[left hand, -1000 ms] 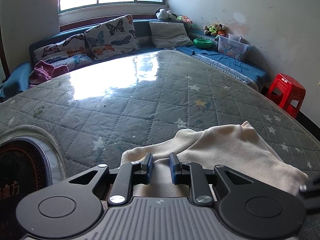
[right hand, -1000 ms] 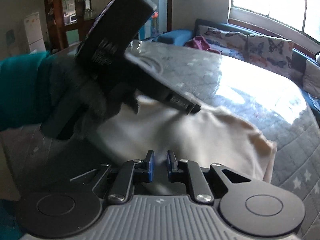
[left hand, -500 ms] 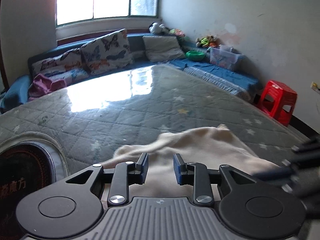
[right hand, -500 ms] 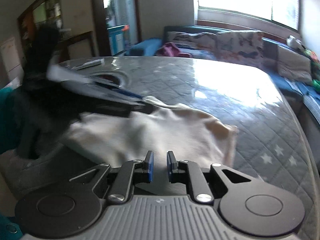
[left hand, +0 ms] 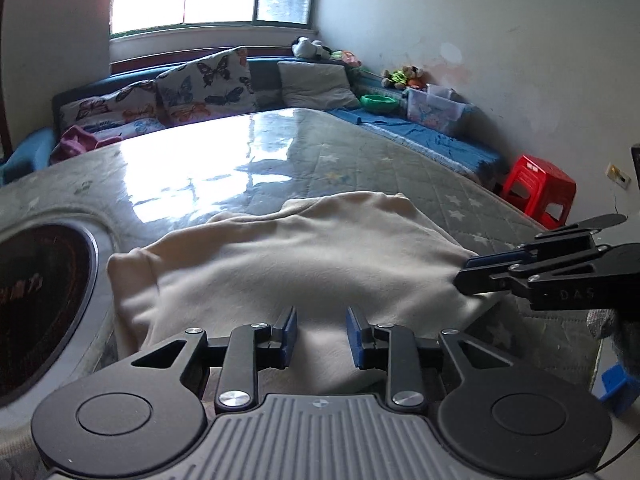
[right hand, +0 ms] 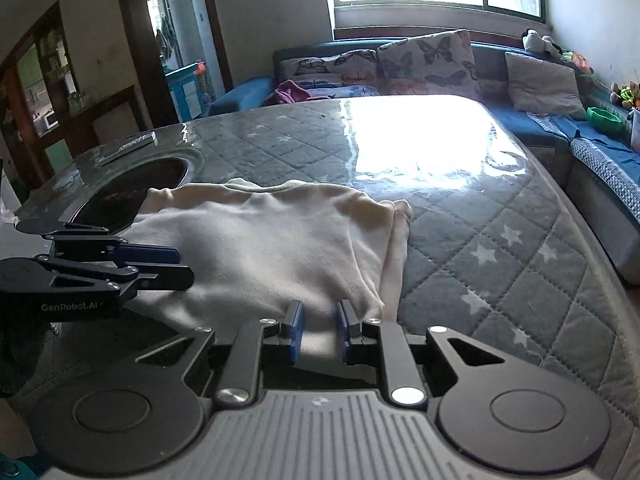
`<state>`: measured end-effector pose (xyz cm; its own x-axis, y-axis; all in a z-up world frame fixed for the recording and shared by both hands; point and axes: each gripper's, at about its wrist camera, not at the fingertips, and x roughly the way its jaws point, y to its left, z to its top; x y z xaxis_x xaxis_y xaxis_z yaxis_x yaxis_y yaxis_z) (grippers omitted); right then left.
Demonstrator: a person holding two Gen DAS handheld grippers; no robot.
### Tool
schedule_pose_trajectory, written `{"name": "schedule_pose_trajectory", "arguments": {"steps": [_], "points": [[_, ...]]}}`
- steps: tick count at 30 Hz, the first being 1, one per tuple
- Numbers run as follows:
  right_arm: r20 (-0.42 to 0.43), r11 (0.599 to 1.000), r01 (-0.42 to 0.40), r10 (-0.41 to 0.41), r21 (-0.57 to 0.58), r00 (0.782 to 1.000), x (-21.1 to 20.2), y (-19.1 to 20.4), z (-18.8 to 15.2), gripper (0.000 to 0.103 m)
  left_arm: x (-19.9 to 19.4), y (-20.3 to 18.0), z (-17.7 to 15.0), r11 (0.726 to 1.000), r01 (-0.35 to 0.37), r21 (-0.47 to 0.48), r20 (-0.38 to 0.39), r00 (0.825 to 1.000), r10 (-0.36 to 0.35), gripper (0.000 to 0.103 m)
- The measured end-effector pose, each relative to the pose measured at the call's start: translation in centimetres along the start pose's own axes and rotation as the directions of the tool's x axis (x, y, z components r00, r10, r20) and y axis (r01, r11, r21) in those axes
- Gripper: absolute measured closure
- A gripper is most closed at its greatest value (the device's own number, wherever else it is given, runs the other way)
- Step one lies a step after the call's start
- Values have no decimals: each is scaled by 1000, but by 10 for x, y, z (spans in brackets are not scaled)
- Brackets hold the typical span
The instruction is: Fold clothes
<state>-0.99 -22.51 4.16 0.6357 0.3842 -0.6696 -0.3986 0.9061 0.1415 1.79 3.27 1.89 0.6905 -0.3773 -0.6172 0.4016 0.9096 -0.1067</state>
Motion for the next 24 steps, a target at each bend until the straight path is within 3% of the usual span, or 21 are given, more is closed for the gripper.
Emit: {"name": "schedule_pose_trajectory", "arguments": {"steps": [11, 15, 24], "points": [[4, 1000, -5, 5, -12, 1000, 1, 5, 3, 85, -22, 39, -14, 988, -75, -132, 25, 997, 79, 69], [1, 1000, -2, 2, -20, 1000, 1, 6, 3, 85, -28, 56, -19, 979, -69, -192, 27, 997, 75, 65], [4, 999, -10, 10, -34, 1000, 3, 7, 15, 85, -11, 65, 3, 980, -90, -175, 16, 995, 94, 66]]}}
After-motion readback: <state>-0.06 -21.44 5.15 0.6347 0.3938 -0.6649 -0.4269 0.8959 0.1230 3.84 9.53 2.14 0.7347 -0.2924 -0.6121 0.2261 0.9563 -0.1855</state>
